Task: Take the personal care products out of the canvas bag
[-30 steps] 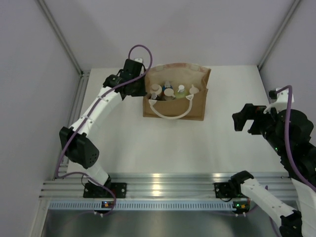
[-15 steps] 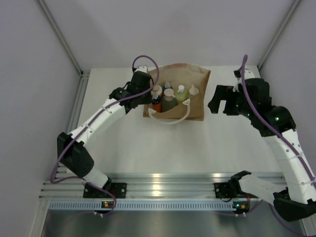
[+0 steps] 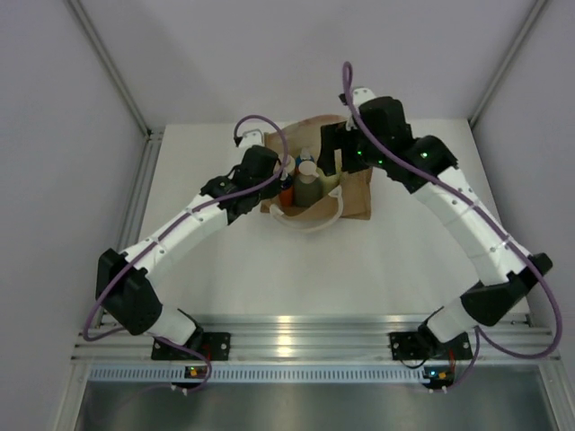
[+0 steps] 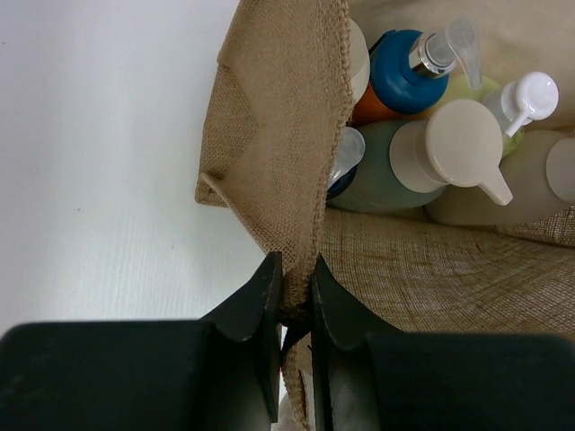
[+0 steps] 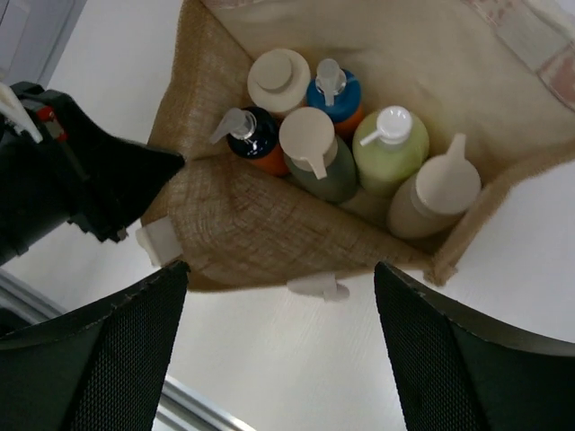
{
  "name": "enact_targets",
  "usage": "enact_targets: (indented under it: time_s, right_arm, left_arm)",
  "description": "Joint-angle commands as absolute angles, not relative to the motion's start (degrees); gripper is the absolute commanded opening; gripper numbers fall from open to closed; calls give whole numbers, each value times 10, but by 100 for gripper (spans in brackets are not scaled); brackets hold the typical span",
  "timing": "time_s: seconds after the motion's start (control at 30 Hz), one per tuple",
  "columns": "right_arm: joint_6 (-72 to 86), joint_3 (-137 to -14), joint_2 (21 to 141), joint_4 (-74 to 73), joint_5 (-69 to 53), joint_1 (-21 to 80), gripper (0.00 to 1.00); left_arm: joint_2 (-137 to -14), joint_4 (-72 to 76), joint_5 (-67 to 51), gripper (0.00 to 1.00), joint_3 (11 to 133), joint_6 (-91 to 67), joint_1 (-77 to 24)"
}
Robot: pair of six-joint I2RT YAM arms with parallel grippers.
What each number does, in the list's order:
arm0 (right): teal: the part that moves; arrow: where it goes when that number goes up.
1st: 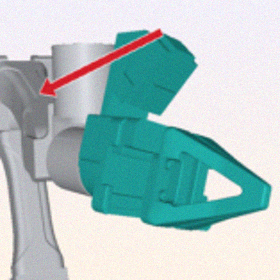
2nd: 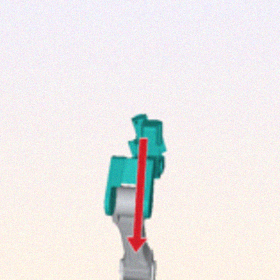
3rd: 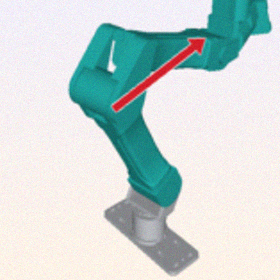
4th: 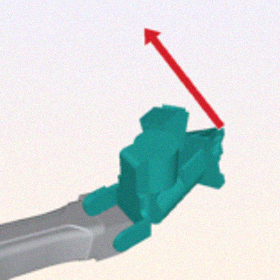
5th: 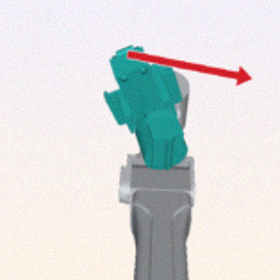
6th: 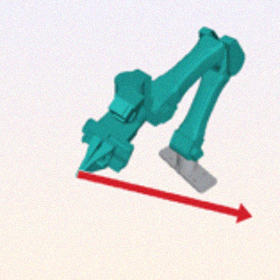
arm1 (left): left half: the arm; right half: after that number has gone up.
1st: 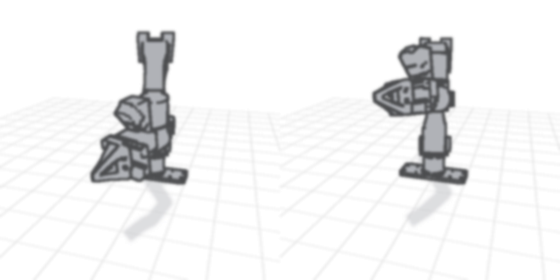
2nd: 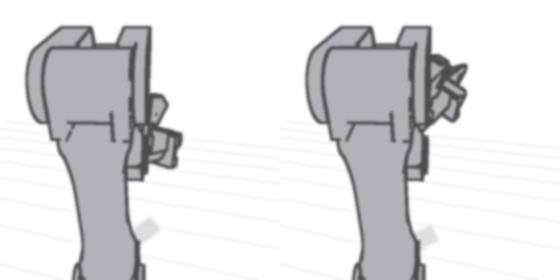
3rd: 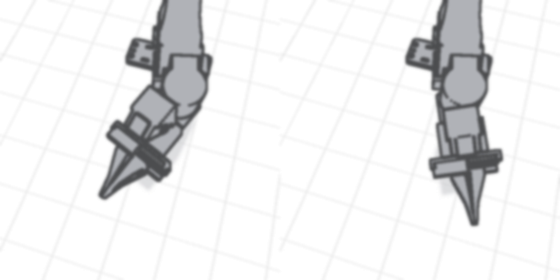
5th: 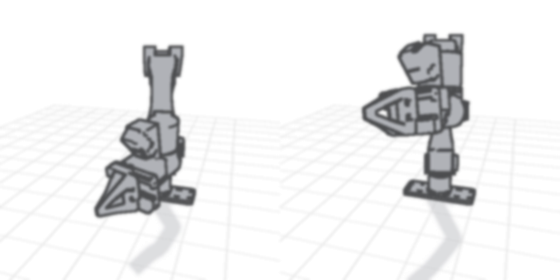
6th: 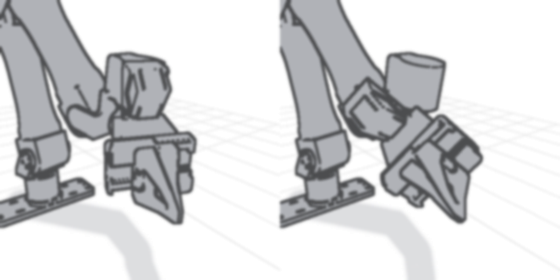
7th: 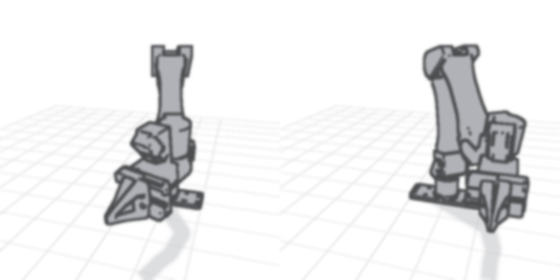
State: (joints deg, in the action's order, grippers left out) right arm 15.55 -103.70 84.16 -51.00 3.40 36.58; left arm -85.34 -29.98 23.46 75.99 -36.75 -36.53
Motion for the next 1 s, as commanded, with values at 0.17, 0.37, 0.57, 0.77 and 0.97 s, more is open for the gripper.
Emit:
enact_targets:
  time_s: [0.17,0.37,0.57,0.77,0.97]
  right_arm:
    - [42,-1173,1028,-460,24,375,72]
    - [20,-1215,1135,-442,-14,352,71]
    - [11,-1233,1186,-441,-29,351,72]
    - [10,-1229,1204,-435,-30,352,68]
    - [6,-1222,1203,-434,-17,354,47]
  left_arm:
    - [-881,-371,222,0,717,-388,-365]
    - [-879,-372,186,0,726,-411,-364]
    - [-878,-372,175,0,738,-414,-364]
    - [-882,-372,169,0,744,-413,-364]
    - [-883,-373,166,0,747,-410,-364]
